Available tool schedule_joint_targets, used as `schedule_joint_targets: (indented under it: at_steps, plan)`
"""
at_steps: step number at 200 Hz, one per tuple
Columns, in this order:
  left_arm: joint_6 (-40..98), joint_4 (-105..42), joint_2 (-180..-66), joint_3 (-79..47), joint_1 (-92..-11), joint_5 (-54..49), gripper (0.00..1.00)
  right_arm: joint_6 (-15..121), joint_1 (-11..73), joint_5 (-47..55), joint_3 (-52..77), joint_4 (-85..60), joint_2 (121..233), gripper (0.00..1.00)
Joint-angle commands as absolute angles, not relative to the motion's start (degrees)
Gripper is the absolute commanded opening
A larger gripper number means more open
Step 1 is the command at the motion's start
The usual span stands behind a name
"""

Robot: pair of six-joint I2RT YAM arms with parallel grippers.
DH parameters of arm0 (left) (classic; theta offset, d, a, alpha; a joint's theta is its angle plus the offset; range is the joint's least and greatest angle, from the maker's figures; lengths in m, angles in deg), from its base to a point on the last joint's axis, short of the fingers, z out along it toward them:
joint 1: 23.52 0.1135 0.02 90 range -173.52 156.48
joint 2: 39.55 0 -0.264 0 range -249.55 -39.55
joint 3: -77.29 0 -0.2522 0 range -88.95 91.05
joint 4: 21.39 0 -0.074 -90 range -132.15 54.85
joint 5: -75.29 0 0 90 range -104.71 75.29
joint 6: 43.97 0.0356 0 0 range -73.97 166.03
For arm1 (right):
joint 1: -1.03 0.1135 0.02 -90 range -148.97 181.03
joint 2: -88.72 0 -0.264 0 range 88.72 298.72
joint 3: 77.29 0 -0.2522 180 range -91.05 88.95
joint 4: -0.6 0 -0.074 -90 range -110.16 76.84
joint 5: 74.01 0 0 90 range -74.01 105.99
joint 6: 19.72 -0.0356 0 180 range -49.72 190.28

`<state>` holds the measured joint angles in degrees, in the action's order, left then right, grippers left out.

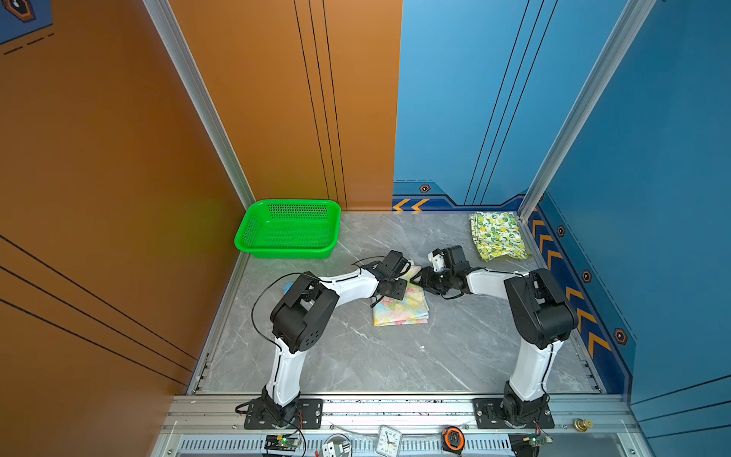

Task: Fold and stack skirts
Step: Pick up the skirt from the center of the table.

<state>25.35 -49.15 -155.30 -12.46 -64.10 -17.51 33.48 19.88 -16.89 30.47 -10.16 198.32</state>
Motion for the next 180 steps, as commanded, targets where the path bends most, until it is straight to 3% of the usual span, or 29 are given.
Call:
schedule_joint_targets:
  at_steps: [1, 38, 73, 156, 180]
  plan:
    - [26.43, -52.07, -157.31, -12.42, -64.37, -16.16, 0.6, 34.14, 21.85, -18.48, 31.66, -17.83, 202.95, 0.43]
    - [26.43, -51.33, -158.02, -12.47, -64.38, -15.61, 0.6, 33.16, 22.75, -22.15, 31.39, -12.79, 202.62, 0.28]
    - [26.26, -51.06, -157.65, -12.23, -64.29, -15.17, 0.6, 31.41, 22.66, -21.91, 30.63, -8.63, 200.01, 0.0]
    - [26.04, -56.12, -139.09, -10.74, -61.54, -12.67, 0.66, 22.22, 19.03, -13.93, 29.76, -6.37, 185.85, 0.0]
    - [27.85, -62.17, -135.03, -7.18, -60.62, -13.94, 0.75, 22.38, 17.11, -11.11, 27.32, -10.93, 181.5, 0.0]
